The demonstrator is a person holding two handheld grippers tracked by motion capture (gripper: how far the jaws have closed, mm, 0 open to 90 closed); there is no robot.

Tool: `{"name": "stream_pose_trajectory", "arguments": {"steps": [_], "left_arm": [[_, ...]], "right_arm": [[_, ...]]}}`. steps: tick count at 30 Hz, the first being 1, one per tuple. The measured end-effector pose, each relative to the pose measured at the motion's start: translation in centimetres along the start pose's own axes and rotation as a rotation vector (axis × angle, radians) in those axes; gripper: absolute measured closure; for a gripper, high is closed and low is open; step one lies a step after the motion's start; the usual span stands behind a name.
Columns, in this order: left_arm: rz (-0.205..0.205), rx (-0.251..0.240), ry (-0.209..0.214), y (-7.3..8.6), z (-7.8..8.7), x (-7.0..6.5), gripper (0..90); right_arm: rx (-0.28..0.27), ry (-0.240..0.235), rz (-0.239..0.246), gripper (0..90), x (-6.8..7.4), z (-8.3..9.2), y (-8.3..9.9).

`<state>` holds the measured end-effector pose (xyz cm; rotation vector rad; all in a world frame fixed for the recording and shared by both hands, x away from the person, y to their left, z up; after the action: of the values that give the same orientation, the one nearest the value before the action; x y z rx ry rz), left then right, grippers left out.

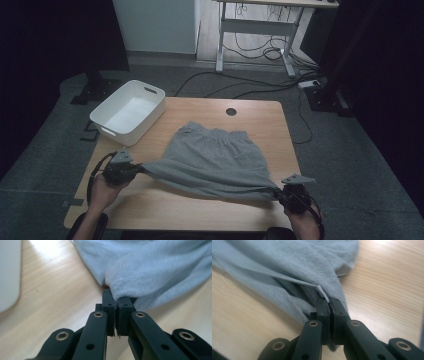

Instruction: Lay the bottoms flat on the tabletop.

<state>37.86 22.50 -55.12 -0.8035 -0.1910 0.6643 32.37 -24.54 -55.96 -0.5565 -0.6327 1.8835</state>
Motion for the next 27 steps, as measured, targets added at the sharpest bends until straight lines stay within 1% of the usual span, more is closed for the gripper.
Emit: {"name": "stream_pose_trajectory", "arguments": {"steps": [2,3,4,5,6,7,9,10,11,12,13,15,16,18,19,21,22,23,24,25,26,27], "left_arm": [[-0.006,0.019,0.001,1.1,0.5,-0.6,86.2],[0.005,0.028,0.021,1.8,0.5,-1.1,86.1],[0.011,0.037,0.035,2.3,0.5,-1.3,85.9],[0.014,0.059,0.053,3.0,0.3,-1.8,85.8],[0.013,0.074,0.063,3.4,0.2,-2.1,85.5],[0.011,0.093,0.079,4.0,0.0,-2.5,85.2],[0.004,0.123,0.104,4.8,-0.2,-3.2,83.8],[0.004,0.129,0.113,5.0,-0.1,-3.4,81.4],[0.005,0.132,0.135,5.1,0.0,-3.6,78.2],[0.000,0.125,0.142,5.1,0.3,-3.7,70.1],[0.000,0.110,0.146,4.9,0.7,-3.6,61.0],[-0.004,0.084,0.177,4.1,1.6,-3.5,51.5],[-0.007,0.072,0.181,3.6,2.0,-3.3,46.1],[-0.024,0.059,0.169,2.5,2.3,-2.6,39.5],[-0.025,0.053,0.158,1.8,2.1,-2.1,37.7],[-0.013,0.042,0.128,0.7,1.2,-1.0,35.8],[-0.002,0.033,0.122,0.1,0.4,-0.6,35.8],[0.008,0.029,0.126,-0.4,-0.7,-0.3,35.4],[0.011,0.034,0.126,-0.7,-1.4,-0.2,33.9],[0.009,0.048,0.112,-1.0,-2.9,0.0,32.7],[0.009,0.057,0.105,-1.0,-3.6,0.1,32.2],[0.010,0.075,0.097,-0.9,-4.5,0.1,31.4]], "right_arm": [[-0.004,0.028,-0.010,87.9,-0.7,0.8,0.7],[-0.005,0.027,-0.018,87.9,-0.9,1.1,1.0],[0.001,0.025,-0.037,88.3,-1.2,1.2,1.6],[0.011,0.023,-0.046,88.5,-1.4,1.2,2.0],[0.034,0.021,-0.049,88.7,-1.5,1.0,2.9],[0.047,0.020,-0.052,88.8,-1.5,0.8,3.3],[0.076,0.006,-0.057,88.7,-1.4,0.4,4.4],[0.092,-0.012,-0.059,88.6,-1.2,0.3,4.9],[0.102,-0.025,-0.059,88.2,-1.0,0.3,5.1],[0.109,-0.040,-0.057,85.6,-0.9,0.3,5.3],[0.110,-0.043,-0.055,80.3,-1.0,0.5,5.4],[0.089,-0.048,-0.061,73.5,-1.2,1.0,5.0],[0.070,-0.050,-0.070,70.0,-1.4,1.4,4.6],[0.040,-0.048,-0.077,63.6,-1.7,1.8,3.6],[0.032,-0.042,-0.073,61.1,-1.7,1.8,3.1],[0.015,-0.039,-0.067,57.3,-1.6,1.4,1.9],[0.008,-0.038,-0.065,54.5,-1.4,1.0,1.4],[0.005,-0.036,-0.063,53.3,-1.2,0.5,0.8],[0.006,-0.040,-0.058,50.6,-0.8,-0.3,0.2],[0.007,-0.039,-0.058,47.9,-0.6,-0.8,-0.1],[0.010,-0.028,-0.053,45.9,-0.2,-1.9,-0.7],[0.014,-0.023,-0.049,44.8,0.0,-2.5,-0.9]]}}
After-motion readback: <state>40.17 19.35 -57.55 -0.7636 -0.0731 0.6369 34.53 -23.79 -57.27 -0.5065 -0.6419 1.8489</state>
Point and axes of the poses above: each handheld gripper's, and its own axes: z roughly backward along the jaws, y roughly out of its underside, x roughly to its left, the point moved 10 cm from there along -z, roughly forward along the jaws, and after that the axes turned 7 degrees about y, right-handed, at the moved point
